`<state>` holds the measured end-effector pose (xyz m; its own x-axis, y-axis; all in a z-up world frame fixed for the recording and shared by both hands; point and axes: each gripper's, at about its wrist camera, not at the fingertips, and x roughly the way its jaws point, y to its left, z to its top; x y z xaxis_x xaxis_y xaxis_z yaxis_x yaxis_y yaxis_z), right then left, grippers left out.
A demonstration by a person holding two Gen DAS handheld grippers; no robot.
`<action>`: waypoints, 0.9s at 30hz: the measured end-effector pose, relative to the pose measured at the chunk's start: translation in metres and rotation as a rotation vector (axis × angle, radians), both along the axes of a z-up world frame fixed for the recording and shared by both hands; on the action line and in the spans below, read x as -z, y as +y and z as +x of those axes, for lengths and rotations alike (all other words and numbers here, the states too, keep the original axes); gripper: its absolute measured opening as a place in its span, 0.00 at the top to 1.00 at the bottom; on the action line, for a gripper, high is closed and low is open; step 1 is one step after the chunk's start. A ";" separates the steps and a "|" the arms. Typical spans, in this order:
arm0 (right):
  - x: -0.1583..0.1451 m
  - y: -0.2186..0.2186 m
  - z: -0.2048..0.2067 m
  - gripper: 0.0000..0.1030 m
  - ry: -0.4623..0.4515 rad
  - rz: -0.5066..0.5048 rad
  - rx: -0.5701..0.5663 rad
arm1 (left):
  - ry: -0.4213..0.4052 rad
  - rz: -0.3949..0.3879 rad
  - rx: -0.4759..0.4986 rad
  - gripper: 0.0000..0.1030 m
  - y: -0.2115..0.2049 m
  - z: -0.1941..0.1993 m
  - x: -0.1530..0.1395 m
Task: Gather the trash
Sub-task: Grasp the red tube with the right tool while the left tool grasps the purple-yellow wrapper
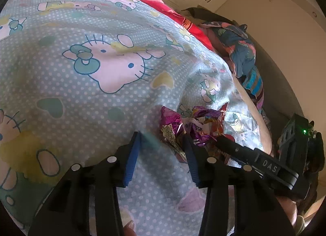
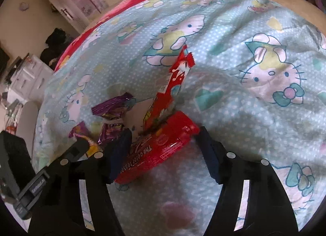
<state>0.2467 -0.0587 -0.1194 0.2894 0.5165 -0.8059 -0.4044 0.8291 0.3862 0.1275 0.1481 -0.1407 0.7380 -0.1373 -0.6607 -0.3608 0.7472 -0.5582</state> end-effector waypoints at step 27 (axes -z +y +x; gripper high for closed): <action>-0.070 -0.077 -0.065 0.70 -0.243 0.029 0.052 | 0.035 -0.013 0.057 0.86 -0.014 -0.007 -0.011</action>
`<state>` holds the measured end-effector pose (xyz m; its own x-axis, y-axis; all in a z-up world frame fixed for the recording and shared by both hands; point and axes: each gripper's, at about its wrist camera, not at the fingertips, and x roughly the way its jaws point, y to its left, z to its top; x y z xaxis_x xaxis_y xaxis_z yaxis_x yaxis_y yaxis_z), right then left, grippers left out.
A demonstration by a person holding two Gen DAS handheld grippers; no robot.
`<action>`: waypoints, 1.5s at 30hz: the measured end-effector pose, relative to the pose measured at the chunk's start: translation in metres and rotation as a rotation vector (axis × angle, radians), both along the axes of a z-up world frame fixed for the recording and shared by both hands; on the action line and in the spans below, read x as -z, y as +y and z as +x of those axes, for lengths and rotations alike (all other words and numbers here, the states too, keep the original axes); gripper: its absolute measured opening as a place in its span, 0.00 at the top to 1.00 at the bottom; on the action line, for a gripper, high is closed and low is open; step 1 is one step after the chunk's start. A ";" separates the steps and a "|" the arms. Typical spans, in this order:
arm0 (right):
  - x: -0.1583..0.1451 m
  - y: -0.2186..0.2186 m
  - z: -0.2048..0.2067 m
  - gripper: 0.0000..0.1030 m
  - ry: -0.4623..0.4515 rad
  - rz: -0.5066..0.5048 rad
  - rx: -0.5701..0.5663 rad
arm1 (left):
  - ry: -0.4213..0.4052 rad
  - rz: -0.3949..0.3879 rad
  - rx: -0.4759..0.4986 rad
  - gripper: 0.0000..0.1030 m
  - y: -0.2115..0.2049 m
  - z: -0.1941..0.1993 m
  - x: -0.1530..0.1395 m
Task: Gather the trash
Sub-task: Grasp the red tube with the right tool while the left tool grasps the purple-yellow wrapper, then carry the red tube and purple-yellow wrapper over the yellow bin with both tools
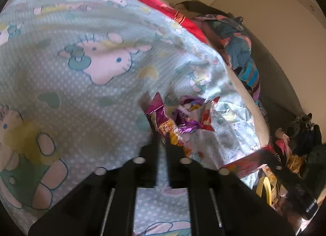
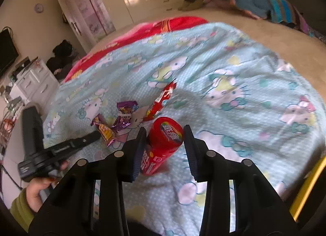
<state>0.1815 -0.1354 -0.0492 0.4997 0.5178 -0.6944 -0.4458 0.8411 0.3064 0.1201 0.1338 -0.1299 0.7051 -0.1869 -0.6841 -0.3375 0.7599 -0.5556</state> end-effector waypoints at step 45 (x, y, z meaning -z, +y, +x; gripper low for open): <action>-0.043 -0.225 -0.073 0.72 -0.146 0.063 0.353 | -0.191 0.185 0.339 0.79 -0.140 -0.011 -0.098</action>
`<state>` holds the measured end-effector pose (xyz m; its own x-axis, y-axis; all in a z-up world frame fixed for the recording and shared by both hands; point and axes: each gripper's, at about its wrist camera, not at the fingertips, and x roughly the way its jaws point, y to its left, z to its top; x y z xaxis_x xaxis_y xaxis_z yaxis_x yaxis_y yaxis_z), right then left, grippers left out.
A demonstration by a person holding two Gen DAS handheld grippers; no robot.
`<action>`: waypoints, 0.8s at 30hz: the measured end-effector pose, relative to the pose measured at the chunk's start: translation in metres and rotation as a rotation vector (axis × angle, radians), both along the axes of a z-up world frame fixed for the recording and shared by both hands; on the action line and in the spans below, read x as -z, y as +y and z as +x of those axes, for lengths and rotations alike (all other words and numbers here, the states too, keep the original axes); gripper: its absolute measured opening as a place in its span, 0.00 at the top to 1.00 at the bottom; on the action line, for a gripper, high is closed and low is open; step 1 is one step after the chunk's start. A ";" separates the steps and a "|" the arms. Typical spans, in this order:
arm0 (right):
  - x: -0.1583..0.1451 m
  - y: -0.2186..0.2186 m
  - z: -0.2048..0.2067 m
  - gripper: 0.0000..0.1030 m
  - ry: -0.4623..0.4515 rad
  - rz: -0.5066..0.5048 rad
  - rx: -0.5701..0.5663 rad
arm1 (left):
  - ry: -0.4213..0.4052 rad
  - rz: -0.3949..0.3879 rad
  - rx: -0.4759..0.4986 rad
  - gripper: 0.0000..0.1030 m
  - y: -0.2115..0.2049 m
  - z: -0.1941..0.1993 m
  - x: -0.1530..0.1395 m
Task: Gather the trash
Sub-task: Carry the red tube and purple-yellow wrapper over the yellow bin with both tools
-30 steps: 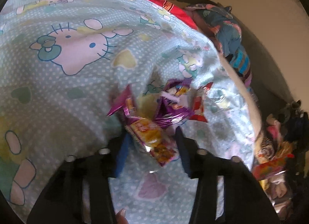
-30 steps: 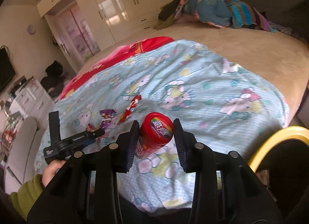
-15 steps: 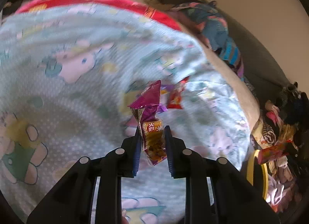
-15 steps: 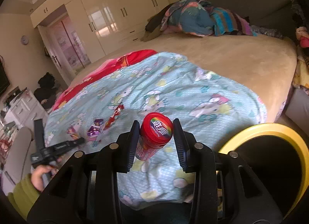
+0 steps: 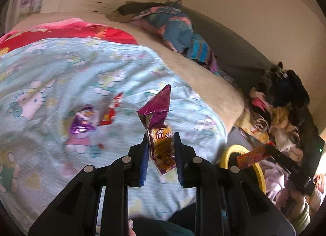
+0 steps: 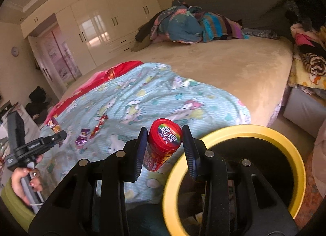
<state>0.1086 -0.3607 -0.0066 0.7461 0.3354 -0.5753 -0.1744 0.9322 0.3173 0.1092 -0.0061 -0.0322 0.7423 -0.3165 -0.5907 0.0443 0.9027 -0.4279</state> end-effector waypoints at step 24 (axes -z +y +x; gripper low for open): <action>0.027 -0.087 -0.023 0.73 0.064 -0.061 0.150 | -0.031 0.092 0.329 0.79 -0.127 -0.019 -0.009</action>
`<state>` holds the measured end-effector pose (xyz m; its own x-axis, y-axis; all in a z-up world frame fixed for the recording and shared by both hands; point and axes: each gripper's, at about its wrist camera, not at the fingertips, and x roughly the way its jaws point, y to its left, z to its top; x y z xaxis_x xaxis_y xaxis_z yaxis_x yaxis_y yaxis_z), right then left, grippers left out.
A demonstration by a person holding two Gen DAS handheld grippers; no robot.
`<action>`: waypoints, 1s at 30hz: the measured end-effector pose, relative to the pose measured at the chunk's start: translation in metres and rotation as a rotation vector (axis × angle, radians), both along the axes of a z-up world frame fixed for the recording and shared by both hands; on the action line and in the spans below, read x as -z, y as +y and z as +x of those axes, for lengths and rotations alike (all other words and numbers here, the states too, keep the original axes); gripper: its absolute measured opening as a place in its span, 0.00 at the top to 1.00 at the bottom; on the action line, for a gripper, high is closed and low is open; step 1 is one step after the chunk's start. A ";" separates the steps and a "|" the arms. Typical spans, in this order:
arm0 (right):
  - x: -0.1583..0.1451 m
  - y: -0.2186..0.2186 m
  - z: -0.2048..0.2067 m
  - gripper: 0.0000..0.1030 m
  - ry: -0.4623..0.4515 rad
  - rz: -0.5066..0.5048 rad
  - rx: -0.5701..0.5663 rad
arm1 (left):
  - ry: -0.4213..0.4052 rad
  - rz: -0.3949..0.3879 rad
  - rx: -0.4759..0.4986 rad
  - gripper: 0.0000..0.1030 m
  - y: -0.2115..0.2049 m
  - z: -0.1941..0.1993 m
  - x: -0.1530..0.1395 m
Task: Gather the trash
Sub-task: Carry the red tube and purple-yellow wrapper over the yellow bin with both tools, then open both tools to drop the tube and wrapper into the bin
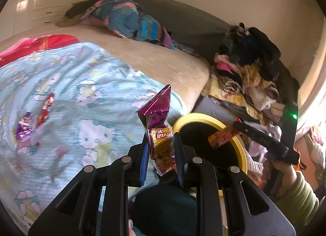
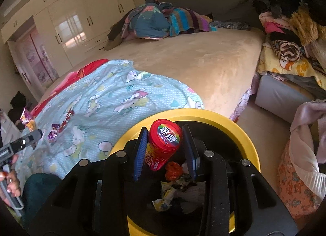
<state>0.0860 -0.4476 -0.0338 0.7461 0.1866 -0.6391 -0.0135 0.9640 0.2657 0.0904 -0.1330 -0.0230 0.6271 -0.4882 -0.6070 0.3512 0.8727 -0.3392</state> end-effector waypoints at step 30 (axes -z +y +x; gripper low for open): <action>0.012 -0.039 -0.002 0.41 0.020 0.093 0.111 | 0.047 0.112 0.189 0.12 -0.102 0.010 0.041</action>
<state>0.0836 -0.4864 -0.0454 0.7527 0.1624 -0.6380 0.0983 0.9305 0.3529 0.1001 -0.2353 -0.0641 0.5004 -0.5225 -0.6903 0.4980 0.8260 -0.2642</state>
